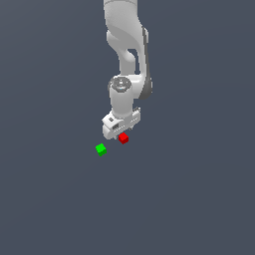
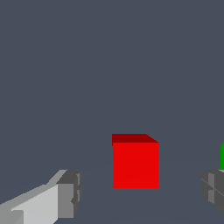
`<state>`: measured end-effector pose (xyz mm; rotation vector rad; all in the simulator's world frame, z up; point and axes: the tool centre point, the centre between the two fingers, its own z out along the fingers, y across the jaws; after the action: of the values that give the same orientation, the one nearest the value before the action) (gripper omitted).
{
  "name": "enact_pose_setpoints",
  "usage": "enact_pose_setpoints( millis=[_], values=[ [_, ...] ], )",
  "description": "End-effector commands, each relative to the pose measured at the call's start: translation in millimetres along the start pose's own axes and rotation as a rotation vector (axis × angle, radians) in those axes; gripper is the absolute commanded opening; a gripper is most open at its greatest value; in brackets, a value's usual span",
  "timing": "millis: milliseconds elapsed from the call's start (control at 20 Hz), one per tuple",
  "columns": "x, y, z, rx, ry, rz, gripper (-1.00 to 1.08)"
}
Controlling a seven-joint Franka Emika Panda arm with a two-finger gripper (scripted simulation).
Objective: Stack the red cube on top of the green cube.
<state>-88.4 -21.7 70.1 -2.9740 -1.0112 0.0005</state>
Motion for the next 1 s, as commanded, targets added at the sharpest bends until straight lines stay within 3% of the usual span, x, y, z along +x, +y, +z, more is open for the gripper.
enact_pose_setpoints(
  millis=[0, 950],
  values=[
    [0, 0, 0, 0.0, 0.0, -0.002, 1.0],
    [0, 0, 49, 0.0, 0.0, -0.001, 1.0]
  ],
)
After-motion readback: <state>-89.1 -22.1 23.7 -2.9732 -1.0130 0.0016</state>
